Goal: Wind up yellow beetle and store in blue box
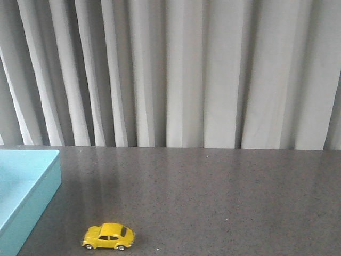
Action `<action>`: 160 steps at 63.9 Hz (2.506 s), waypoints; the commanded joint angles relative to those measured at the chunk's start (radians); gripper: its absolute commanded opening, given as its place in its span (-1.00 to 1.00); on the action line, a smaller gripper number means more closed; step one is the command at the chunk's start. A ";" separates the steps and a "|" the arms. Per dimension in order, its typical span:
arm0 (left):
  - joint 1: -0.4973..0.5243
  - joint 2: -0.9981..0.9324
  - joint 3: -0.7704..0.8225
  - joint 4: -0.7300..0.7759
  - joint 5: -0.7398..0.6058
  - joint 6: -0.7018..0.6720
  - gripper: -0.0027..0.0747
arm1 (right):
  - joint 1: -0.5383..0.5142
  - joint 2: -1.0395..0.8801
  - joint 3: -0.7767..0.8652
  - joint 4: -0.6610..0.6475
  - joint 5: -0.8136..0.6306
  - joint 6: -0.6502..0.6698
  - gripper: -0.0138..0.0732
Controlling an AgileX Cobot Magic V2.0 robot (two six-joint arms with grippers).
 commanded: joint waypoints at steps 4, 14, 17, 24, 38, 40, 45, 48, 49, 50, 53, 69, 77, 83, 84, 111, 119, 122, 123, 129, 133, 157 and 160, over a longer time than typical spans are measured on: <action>0.000 -0.003 -0.031 -0.006 -0.064 -0.004 0.42 | 0.004 -0.036 -0.004 0.000 -0.126 0.002 0.57; 0.000 -0.003 -0.031 -0.006 -0.075 -0.004 0.42 | 0.004 -0.042 -0.004 0.011 -0.124 0.002 0.57; 0.000 -0.003 -0.031 -0.006 -0.075 -0.004 0.42 | 0.004 -0.042 -0.004 0.011 -0.118 0.002 0.57; 0.000 -0.003 -0.039 -0.006 -0.064 -0.004 0.42 | 0.004 -0.042 -0.004 0.011 -0.115 0.002 0.57; 0.000 0.056 -0.203 -0.027 0.104 0.194 0.42 | 0.004 -0.042 -0.004 0.011 -0.116 0.002 0.57; 0.000 0.073 -0.231 -0.043 0.138 0.241 0.42 | 0.004 -0.042 -0.004 0.011 -0.116 0.002 0.57; 0.000 0.130 -0.304 -0.094 0.186 0.337 0.42 | 0.004 -0.042 -0.004 0.011 -0.116 0.002 0.57; 0.000 0.172 -0.346 -0.145 0.206 0.419 0.42 | 0.004 -0.042 -0.004 0.011 -0.116 0.002 0.57; 0.000 0.185 -0.352 -0.151 0.209 0.439 0.42 | 0.004 -0.042 -0.004 0.011 -0.116 0.002 0.57; 0.000 0.198 -0.369 -0.171 0.214 0.459 0.42 | 0.004 -0.042 -0.004 0.011 -0.116 0.002 0.57; 0.000 0.244 -0.405 -0.209 0.220 0.521 0.42 | 0.004 -0.042 -0.004 0.011 -0.116 0.002 0.57; 0.000 0.514 -0.671 -0.304 0.344 0.770 0.46 | 0.004 -0.042 -0.004 0.011 -0.116 0.002 0.57; 0.000 0.643 -0.787 -0.303 0.429 0.892 0.48 | 0.004 -0.042 -0.004 0.011 -0.116 0.002 0.57; -0.004 0.726 -0.856 -0.317 0.479 0.988 0.48 | 0.004 -0.042 -0.004 0.011 -0.116 0.002 0.57; -0.007 0.743 -0.866 -0.320 0.484 0.997 0.48 | 0.004 -0.042 -0.004 0.011 -0.116 0.002 0.57; -0.129 0.989 -1.041 -0.154 0.581 1.121 0.48 | 0.004 -0.042 -0.004 0.011 -0.116 0.002 0.57; -0.129 1.018 -1.042 -0.129 0.610 1.120 0.48 | 0.004 -0.042 -0.004 0.011 -0.116 0.002 0.57; -0.129 1.020 -1.042 -0.113 0.617 1.114 0.48 | 0.004 -0.042 -0.004 0.011 -0.116 0.002 0.57; -0.129 1.020 -1.042 -0.113 0.619 1.112 0.48 | 0.004 -0.042 -0.004 0.011 -0.116 0.002 0.57; -0.129 1.020 -1.042 -0.111 0.621 1.102 0.48 | 0.004 -0.042 -0.004 0.011 -0.116 0.002 0.57; -0.129 1.020 -1.042 -0.111 0.621 1.102 0.48 | 0.004 -0.042 -0.004 0.011 -0.116 0.002 0.57; -0.129 1.099 -1.042 -0.120 0.644 1.088 0.48 | 0.004 -0.042 -0.004 0.011 -0.116 0.002 0.57; -0.129 1.102 -1.042 -0.118 0.644 1.087 0.48 | 0.004 -0.042 -0.004 0.011 -0.116 0.002 0.57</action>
